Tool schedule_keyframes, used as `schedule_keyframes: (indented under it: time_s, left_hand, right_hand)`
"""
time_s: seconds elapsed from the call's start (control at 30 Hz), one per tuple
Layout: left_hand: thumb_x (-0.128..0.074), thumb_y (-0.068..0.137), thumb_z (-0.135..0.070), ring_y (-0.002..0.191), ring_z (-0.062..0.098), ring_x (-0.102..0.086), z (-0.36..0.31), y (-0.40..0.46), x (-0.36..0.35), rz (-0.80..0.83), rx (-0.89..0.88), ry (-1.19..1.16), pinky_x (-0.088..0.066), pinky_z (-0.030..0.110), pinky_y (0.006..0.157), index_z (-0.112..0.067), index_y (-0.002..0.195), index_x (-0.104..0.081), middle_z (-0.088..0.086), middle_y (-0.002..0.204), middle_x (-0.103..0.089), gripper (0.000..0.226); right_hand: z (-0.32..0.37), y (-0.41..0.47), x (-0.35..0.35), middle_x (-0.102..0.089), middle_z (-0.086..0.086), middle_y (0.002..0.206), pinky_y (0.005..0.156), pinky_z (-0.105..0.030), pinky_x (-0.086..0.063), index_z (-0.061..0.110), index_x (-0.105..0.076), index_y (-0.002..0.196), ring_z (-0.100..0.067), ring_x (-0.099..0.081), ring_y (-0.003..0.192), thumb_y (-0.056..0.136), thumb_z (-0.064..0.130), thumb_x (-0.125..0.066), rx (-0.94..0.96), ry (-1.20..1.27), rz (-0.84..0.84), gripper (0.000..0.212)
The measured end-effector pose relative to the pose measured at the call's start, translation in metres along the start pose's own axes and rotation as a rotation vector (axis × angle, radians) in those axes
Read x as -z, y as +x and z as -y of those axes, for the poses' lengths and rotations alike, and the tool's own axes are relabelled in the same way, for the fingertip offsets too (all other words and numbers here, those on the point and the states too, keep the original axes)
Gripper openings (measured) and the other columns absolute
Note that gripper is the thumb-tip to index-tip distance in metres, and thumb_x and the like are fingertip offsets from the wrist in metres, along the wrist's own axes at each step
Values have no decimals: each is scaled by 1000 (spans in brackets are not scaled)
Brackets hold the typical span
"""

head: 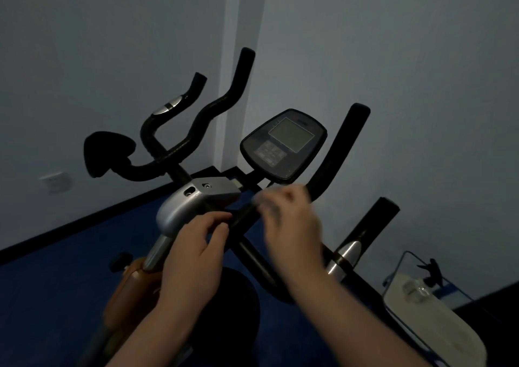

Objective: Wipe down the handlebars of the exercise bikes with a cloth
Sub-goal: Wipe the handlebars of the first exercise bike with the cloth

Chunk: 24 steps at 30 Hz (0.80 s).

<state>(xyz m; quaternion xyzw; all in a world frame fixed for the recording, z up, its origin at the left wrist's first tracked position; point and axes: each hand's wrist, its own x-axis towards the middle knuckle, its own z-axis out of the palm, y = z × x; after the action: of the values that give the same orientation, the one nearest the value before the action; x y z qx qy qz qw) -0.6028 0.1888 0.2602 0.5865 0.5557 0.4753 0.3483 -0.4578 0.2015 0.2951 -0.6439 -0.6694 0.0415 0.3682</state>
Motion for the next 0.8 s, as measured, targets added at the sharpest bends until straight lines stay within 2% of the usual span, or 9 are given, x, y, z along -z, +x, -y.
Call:
schedule_keyframes:
  time_s: [0.1, 0.3, 0.33, 0.4, 0.47, 0.53, 0.6, 0.67, 0.8]
  left_hand:
    - [-49, 93, -30, 99, -3, -56, 0, 1, 3, 56, -38, 42, -45, 25, 85, -39, 106, -64, -21, 102, -62, 22]
    - [-50, 87, -41, 107, 12, -53, -12, 22, -2, 201, -125, 249, -47, 39, 95, -33, 115, -62, -13, 111, -58, 32]
    - [-49, 88, -41, 110, 12, -51, -17, 26, -6, 207, -137, 272, -45, 38, 96, -32, 117, -62, -12, 113, -57, 34]
    - [-49, 90, -38, 113, 12, -47, -25, 33, -16, 202, -161, 305, -41, 33, 97, -32, 120, -60, -11, 113, -55, 33]
    - [-50, 92, -32, 115, 13, -46, -28, 39, -24, 211, -169, 307, -40, 33, 96, -29, 121, -59, -9, 114, -55, 31]
    - [-52, 92, -28, 116, 15, -48, -27, 43, -27, 238, -160, 299, -41, 36, 97, -28, 123, -57, -6, 118, -57, 31]
    - [-52, 92, -28, 117, 14, -47, -25, 44, -27, 239, -163, 305, -40, 34, 98, -29, 126, -55, -7, 118, -55, 34]
    - [-51, 93, -30, 117, 12, -45, -22, 43, -27, 242, -188, 320, -39, 31, 97, -31, 129, -52, -10, 117, -53, 36]
    - [-49, 92, -32, 117, 11, -43, -21, 41, -24, 258, -212, 344, -37, 28, 93, -33, 133, -49, -12, 118, -51, 40]
  right_hand:
    - [4, 1, 6, -47, 16, 99, 81, -11, -42, 32, -68, 108, 0, -49, 91, 87, 27, -64, 42, 109, 202, 22]
    - [-33, 61, 60, -48, 6, 104, 69, -19, -42, 22, -70, 105, -13, -54, 91, 90, 25, -62, -117, -131, -247, 17]
    - [-33, 57, 51, -49, 4, 106, 73, -22, -43, 19, -70, 104, -15, -54, 94, 92, 24, -60, -161, -145, -243, 17]
    - [-27, 38, 29, -50, 5, 106, 74, -12, -39, 19, -71, 100, -11, -53, 92, 92, 22, -59, -174, -94, -213, 15]
    - [-18, 18, 17, -50, 11, 100, 72, -3, -35, 27, -71, 96, 0, -49, 86, 90, 23, -62, -112, 43, -44, 12]
    - [-14, 18, 32, -50, 13, 96, 75, -9, -39, 33, -72, 94, 0, -51, 85, 87, 25, -65, -28, 100, 70, 13]
    - [-19, 48, 63, -49, 10, 97, 74, -22, -48, 31, -72, 97, -8, -55, 83, 86, 24, -65, 1, 58, -129, 15]
    - [-24, 84, 96, -46, 9, 100, 72, -16, -44, 26, -72, 101, -6, -52, 86, 86, 22, -65, 42, -54, -386, 17]
    - [-40, 104, 94, -52, 2, 107, 72, -21, -41, 20, -71, 103, -10, -52, 90, 89, 20, -62, 14, -215, -389, 16]
